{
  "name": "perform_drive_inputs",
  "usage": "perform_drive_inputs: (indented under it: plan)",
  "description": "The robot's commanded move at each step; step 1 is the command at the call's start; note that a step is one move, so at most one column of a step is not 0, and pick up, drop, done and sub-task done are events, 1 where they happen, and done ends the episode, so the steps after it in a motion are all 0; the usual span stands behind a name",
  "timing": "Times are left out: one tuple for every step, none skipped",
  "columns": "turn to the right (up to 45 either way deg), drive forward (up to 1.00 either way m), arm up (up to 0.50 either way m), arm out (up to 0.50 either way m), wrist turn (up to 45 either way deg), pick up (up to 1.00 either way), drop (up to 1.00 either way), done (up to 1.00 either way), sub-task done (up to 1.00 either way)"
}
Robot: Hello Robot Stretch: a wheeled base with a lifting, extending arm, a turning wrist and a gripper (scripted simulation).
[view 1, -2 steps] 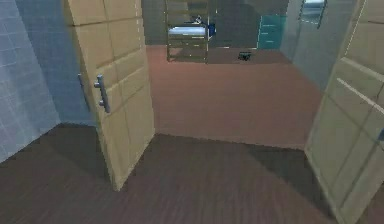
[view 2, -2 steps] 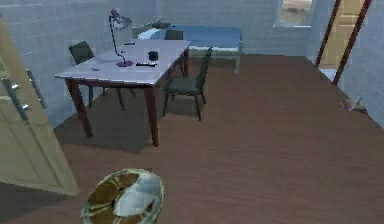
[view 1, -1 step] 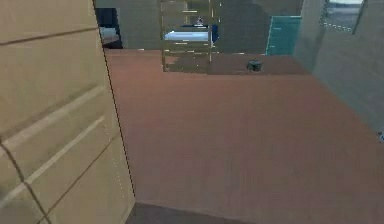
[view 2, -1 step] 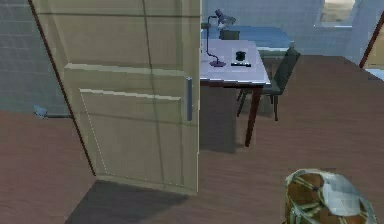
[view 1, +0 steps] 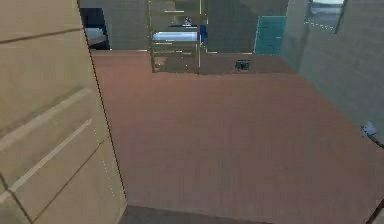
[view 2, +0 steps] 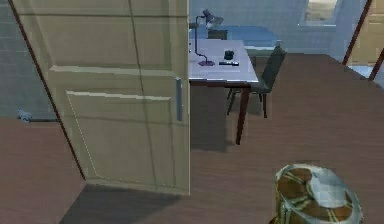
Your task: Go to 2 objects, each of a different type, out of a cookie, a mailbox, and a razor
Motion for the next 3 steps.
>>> perform_drive_inputs:
  plan:
    - [0.0,1.0,0.0,0.0,0.0,0.0,0.0,0.0,0.0]
    - [0.0,0.3,0.0,0.0,0.0,0.0,0.0,0.0,0.0]
    - [-27.0,0.0,0.0,0.0,0.0,0.0,0.0,0.0,0.0]
